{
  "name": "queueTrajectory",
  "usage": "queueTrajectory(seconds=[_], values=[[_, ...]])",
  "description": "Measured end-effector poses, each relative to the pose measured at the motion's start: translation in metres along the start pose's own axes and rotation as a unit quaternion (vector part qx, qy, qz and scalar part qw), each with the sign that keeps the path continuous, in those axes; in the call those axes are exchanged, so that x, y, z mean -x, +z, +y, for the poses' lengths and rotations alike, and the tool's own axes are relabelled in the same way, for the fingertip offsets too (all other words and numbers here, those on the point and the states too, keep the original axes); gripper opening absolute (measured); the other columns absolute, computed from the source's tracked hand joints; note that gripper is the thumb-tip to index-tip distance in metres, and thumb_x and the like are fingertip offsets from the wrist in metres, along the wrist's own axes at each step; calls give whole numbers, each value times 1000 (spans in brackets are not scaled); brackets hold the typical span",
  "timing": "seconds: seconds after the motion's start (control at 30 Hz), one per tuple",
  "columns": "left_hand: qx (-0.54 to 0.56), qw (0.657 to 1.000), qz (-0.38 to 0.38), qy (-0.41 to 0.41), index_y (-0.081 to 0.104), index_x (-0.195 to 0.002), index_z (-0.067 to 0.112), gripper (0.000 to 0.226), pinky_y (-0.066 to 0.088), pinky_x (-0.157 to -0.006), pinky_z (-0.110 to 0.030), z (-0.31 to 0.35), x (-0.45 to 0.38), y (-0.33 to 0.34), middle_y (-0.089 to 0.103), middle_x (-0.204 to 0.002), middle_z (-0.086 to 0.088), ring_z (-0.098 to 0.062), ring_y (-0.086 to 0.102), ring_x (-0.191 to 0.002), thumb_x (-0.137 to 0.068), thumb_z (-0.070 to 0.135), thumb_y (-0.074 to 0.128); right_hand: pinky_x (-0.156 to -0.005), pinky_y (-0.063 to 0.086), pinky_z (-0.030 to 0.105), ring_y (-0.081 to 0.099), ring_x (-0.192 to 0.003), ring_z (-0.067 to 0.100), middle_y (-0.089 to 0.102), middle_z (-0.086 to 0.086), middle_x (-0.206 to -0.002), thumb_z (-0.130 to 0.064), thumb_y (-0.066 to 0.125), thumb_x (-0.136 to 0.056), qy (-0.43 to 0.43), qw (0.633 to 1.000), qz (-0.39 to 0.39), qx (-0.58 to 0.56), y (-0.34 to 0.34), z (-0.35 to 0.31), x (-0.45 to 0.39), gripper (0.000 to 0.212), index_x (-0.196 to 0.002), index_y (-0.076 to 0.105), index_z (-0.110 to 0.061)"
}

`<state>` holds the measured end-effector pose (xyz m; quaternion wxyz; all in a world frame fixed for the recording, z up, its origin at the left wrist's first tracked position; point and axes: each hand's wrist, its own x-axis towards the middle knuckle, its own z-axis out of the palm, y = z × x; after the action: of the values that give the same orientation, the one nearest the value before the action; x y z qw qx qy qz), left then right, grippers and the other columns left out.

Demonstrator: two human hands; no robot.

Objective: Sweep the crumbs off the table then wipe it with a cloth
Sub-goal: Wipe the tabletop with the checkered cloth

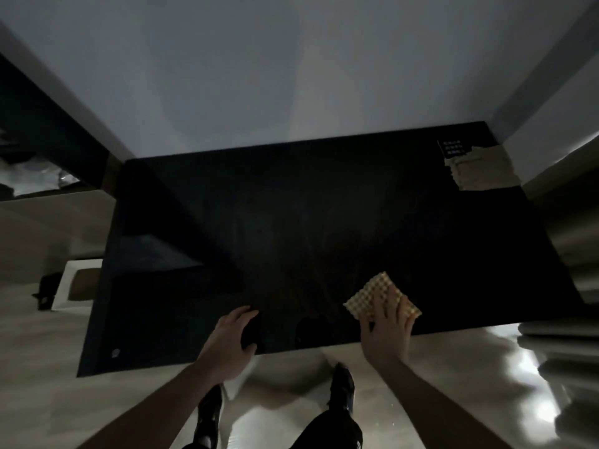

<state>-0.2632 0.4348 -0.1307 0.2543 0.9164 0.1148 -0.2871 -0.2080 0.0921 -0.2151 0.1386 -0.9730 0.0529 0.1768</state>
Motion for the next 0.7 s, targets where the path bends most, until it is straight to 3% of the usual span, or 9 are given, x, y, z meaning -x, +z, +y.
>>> queueTrajectory(seconds=[0.17,0.4,0.53,0.63,0.7], values=[[44,997,70,-2,47,-147,32,63,34,-119,-35,-101,7,-45,34,-156,12,-17,36,-143,-88,21,68,-126,5,64,3,-160,35,9,7,-174,-50,34,-102,9,999,36,-4,48,-101,44,70,-164,24,-20],[47,975,186,-109,51,-145,13,66,36,-117,-50,-268,3,-117,42,-151,-14,-39,43,-136,-84,17,75,-127,-12,54,-16,-159,28,-15,1,-173,-50,33,-106,8,999,15,-32,105,-253,105,71,-166,0,-31],[109,958,171,-201,39,-153,11,70,36,-116,-54,-316,-15,-125,41,-153,-21,-45,42,-137,-92,33,66,-127,-13,50,-19,-159,23,-17,-4,-170,-44,33,-104,-76,996,-24,-43,125,-332,138,68,-165,5,-33],[194,949,128,-212,26,-159,23,75,39,-113,-54,-329,-31,-119,44,-154,-18,-42,46,-137,-95,55,49,-124,-18,48,-30,-155,18,-23,-8,-169,-45,29,-106,-125,990,-54,-29,134,-359,146,65,-163,-1,-37],[247,933,136,-223,19,-160,26,72,39,-113,-51,-324,-40,-118,44,-155,-17,-42,46,-138,-99,54,43,-124,-18,48,-29,-156,20,-22,-9,-170,-46,27,-107,-148,987,-62,-21,133,-363,143,63,-162,-3,-39]])
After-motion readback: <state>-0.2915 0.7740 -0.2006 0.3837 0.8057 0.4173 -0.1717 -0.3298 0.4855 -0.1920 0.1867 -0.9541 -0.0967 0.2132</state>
